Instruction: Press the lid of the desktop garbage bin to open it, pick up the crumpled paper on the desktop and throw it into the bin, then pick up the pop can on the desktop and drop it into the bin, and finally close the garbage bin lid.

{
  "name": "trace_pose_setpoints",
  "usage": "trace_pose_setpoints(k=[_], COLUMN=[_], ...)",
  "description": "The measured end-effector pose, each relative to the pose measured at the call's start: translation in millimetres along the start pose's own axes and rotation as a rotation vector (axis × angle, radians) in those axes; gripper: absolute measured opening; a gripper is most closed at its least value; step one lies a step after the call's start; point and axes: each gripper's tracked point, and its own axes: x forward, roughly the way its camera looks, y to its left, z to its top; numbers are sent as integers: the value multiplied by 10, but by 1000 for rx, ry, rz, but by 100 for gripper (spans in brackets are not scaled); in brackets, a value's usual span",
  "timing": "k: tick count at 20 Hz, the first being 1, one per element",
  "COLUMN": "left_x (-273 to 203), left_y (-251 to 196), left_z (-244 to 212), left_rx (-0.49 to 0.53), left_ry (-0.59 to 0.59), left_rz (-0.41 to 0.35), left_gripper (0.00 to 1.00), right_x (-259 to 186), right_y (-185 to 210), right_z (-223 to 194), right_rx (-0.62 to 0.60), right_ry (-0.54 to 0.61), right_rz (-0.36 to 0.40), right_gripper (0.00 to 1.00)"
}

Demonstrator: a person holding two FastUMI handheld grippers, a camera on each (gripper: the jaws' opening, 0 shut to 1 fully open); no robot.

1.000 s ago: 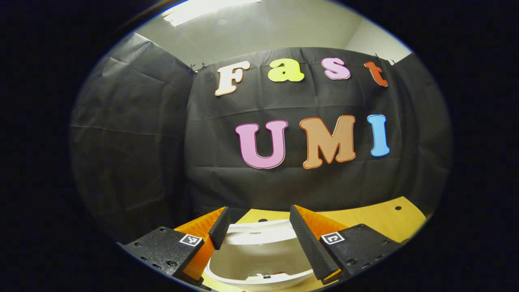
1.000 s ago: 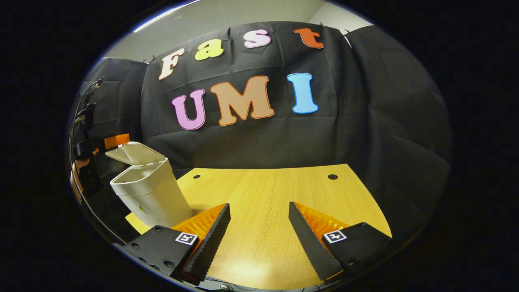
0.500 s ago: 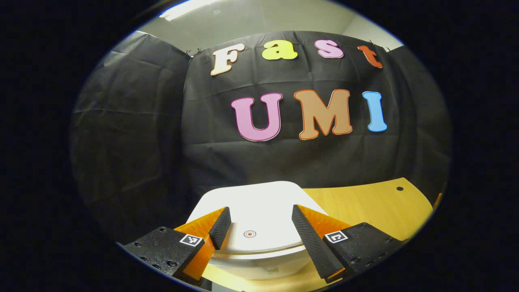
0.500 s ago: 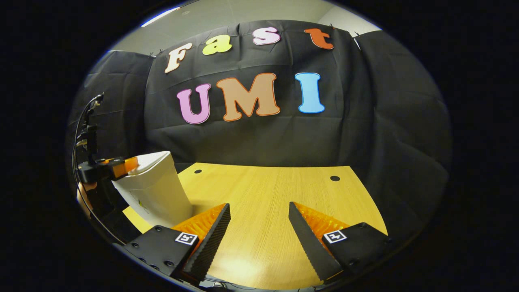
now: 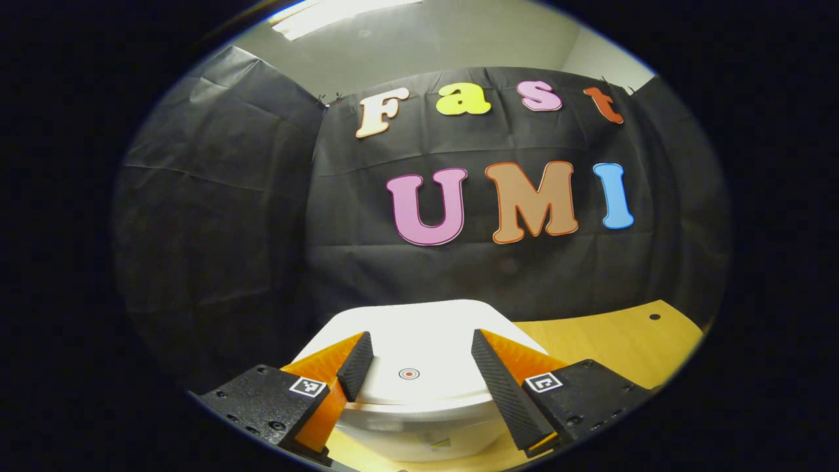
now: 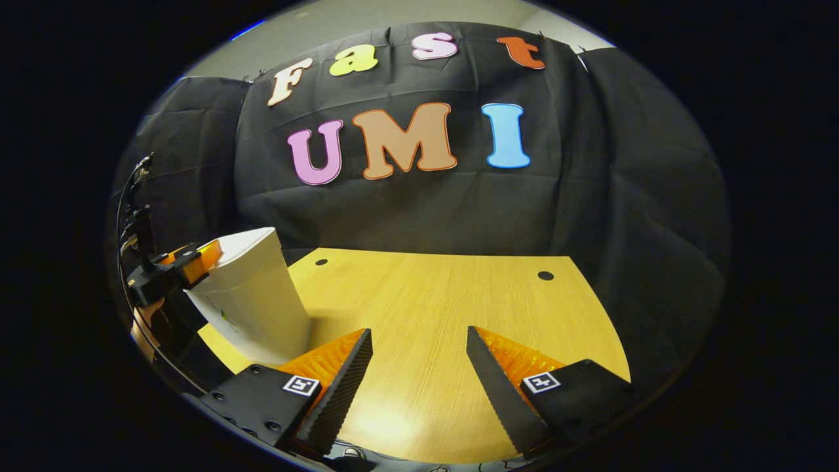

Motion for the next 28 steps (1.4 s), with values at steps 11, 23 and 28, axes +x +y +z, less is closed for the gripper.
trace_pose_setpoints(k=[11, 23, 28], left_x=[-22, 7, -272], left_y=[2, 5, -633], left_z=[15, 760, 1162], left_rx=[-36, -55, -112], left_ry=[-6, -59, -134], left_rz=[-18, -26, -157], left_gripper=[95, 92, 93], right_x=[128, 55, -60], right_y=[269, 396, 300], right_z=[-2, 464, 742], right_rx=[-55, 52, 116], right_ry=[23, -145, -244], right_rz=[64, 44, 22], right_gripper=[96, 96, 96])
